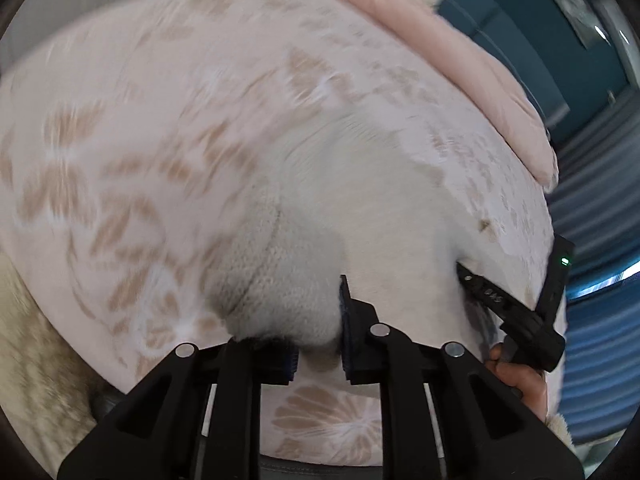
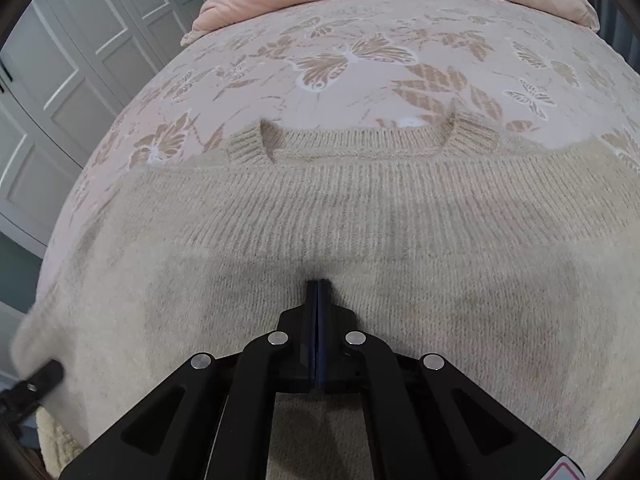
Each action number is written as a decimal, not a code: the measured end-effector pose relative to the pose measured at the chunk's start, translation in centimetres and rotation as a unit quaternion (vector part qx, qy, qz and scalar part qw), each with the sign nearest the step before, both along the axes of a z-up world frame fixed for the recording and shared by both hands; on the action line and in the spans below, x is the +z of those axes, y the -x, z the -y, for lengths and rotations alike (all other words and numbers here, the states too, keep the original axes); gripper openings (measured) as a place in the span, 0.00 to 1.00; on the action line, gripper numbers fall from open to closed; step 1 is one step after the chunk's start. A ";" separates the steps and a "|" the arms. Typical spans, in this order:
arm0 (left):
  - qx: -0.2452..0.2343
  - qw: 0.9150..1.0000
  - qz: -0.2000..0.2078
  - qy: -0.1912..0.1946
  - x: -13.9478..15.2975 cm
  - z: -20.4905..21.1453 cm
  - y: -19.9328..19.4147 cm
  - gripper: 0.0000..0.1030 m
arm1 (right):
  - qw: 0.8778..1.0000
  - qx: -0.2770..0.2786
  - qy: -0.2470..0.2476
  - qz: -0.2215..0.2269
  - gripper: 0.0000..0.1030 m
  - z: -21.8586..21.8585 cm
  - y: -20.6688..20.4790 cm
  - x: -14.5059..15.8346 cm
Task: Fold small clothes
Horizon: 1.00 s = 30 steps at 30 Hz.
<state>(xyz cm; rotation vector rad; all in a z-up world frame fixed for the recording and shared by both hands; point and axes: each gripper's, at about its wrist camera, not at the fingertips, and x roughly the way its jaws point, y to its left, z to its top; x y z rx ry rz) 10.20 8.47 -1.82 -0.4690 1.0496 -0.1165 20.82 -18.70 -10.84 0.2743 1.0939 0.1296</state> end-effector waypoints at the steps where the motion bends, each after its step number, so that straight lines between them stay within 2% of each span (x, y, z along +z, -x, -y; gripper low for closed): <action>1: -0.015 1.000 0.018 -0.018 1.4 1.0 -0.1 0.14 | 1.000 -0.005 -0.007 0.000 0.00 0.2 0.2 0.2; 3: -0.040 0.997 0.050 -0.047 3.7 3.0 0.0 0.14 | 0.999 -0.022 -0.026 0.005 0.00 0.8 1.1 1.2; 5: -0.072 0.991 0.085 -0.073 6.2 5.7 0.1 0.13 | 0.998 -0.039 -0.049 0.022 0.12 1.9 3.2 2.8; 7: -0.105 0.984 0.115 -0.091 8.5 8.9 0.1 0.13 | 0.997 -0.046 -0.054 0.039 0.12 3.2 5.5 4.0; 9: -0.131 0.978 0.134 -0.095 9.9 12.0 0.2 0.13 | 0.996 -0.057 -0.045 0.046 0.13 4.8 7.7 4.9; 12: -0.169 0.969 0.151 -0.094 10.8 16.8 0.6 0.13 | 0.992 -0.102 -0.043 0.054 0.18 9.3 12.5 5.7; 16: -0.229 0.956 0.153 -0.097 10.0 23.5 1.9 0.13 | 0.981 -0.176 -0.056 0.051 0.25 15.2 18.0 5.4; 19: -0.283 0.945 0.119 -0.109 6.4 28.8 3.1 0.16 | 0.973 -0.217 -0.061 0.045 0.25 18.0 21.1 4.7; 21: -0.301 0.944 0.096 -0.096 4.2 30.3 3.7 0.17 | 0.969 -0.236 -0.069 0.039 0.25 19.4 22.7 4.0; 22: -0.302 0.947 0.079 -0.078 3.1 30.4 4.2 0.18 | 0.968 -0.239 -0.068 0.036 0.26 19.7 23.1 3.8; 24: -0.296 0.951 0.069 -0.062 2.3 29.5 5.3 0.34 | 0.967 -0.244 -0.068 0.036 0.30 20.1 23.9 3.7; 25: -0.295 0.951 0.071 -0.057 2.4 29.1 6.0 0.48 | 0.966 -0.244 -0.072 0.039 0.37 20.0 24.2 3.8; 26: -0.294 0.951 0.082 -0.055 2.6 27.9 6.8 0.55 | 0.966 -0.244 -0.078 0.044 0.45 20.0 24.3 4.1; 28: -0.293 0.948 0.108 -0.069 3.0 25.9 7.9 0.63 | 0.964 -0.240 -0.100 0.061 0.54 19.8 24.2 4.8; 30: -0.280 0.945 0.132 -0.108 3.2 23.4 8.7 0.71 | 0.963 -0.226 -0.129 0.075 0.63 19.2 23.2 5.8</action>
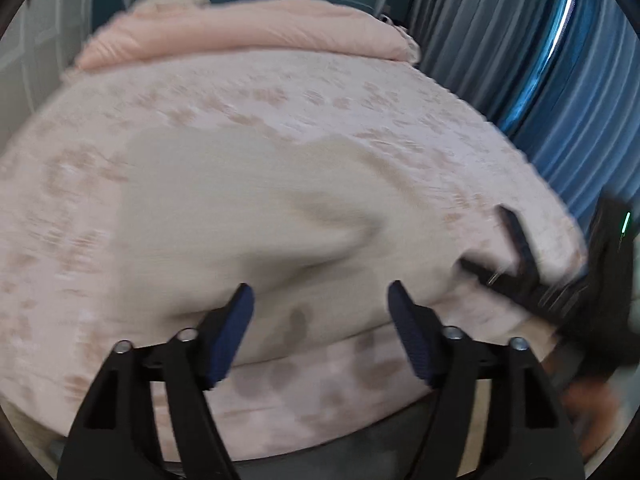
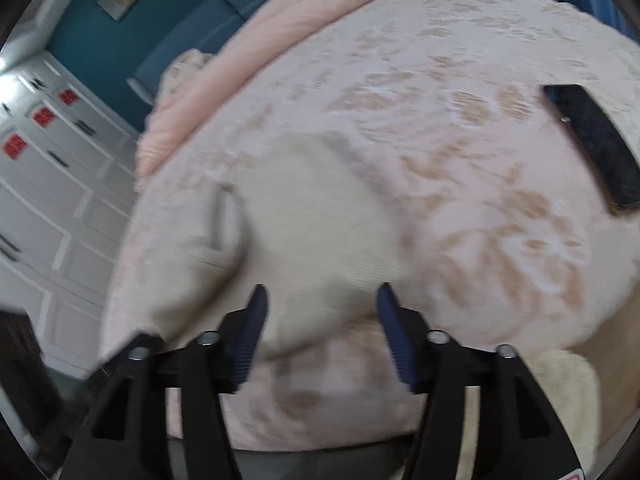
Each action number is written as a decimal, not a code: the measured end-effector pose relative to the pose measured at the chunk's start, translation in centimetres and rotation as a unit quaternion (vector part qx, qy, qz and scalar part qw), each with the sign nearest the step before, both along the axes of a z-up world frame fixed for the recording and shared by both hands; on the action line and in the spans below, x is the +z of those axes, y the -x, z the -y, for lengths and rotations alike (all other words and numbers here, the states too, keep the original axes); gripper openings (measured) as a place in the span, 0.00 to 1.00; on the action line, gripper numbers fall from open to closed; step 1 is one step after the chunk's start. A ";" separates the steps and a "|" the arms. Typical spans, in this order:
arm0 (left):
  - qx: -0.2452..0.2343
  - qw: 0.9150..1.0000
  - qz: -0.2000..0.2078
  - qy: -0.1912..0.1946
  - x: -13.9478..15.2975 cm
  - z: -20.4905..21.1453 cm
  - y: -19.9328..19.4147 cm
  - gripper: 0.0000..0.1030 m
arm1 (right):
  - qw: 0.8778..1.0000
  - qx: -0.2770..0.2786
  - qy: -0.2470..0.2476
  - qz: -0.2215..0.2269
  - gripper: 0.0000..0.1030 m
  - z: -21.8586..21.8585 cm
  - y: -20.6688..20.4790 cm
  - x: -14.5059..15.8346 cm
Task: Fold small clothes
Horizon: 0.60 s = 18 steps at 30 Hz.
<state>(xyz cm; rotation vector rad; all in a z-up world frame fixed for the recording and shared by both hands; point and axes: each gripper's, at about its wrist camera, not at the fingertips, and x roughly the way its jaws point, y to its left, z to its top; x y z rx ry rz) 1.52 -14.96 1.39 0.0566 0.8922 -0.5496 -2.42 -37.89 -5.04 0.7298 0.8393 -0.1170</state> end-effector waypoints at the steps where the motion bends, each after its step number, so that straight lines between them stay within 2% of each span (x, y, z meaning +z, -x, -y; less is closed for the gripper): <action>1: 0.011 1.000 0.008 -0.009 -0.1 -0.9 0.1 0.73 | 1.000 0.012 -0.016 0.010 0.68 -0.5 -0.8 0.4; 4: 0.055 0.998 -0.006 -0.029 -1.5 -4.3 -0.6 0.73 | 0.997 0.058 -0.051 0.019 0.77 -3.0 -4.4 0.7; 6: 0.078 0.996 -0.038 -0.024 -2.8 -5.6 -1.4 0.73 | 0.995 0.077 -0.056 0.009 0.77 -4.5 -6.5 0.1; 9: 0.089 0.995 -0.046 -0.025 -3.8 -5.8 -2.0 0.73 | 0.994 0.090 -0.055 -0.015 0.77 -6.5 -9.7 -1.1; 10: 0.091 0.994 -0.049 -0.025 -4.2 -5.7 -2.4 0.69 | 0.994 0.090 -0.049 -0.026 0.66 -7.2 -11.1 -1.5; 11: 0.090 0.994 -0.055 -0.022 -4.4 -5.8 -2.6 0.52 | 0.994 0.096 -0.047 -0.026 0.22 -7.5 -11.7 -1.4; 13: 0.089 0.992 -0.088 -0.004 -4.7 -6.1 -3.4 0.29 | 0.993 0.110 -0.047 -0.014 0.17 -8.1 -12.8 0.1; 14: 0.095 0.991 -0.095 0.011 -4.5 -6.5 -3.7 0.22 | 0.992 0.108 -0.054 0.028 0.15 -7.9 -12.3 2.1; 16: 0.090 0.990 -0.097 0.046 -3.8 -7.2 -3.6 0.19 | 0.988 0.109 -0.055 0.099 0.15 -7.2 -10.5 6.1; 18: 0.061 0.994 -0.069 0.062 -1.9 -6.3 -2.9 0.18 | 0.984 0.100 -0.027 0.148 0.15 -6.6 -8.0 9.1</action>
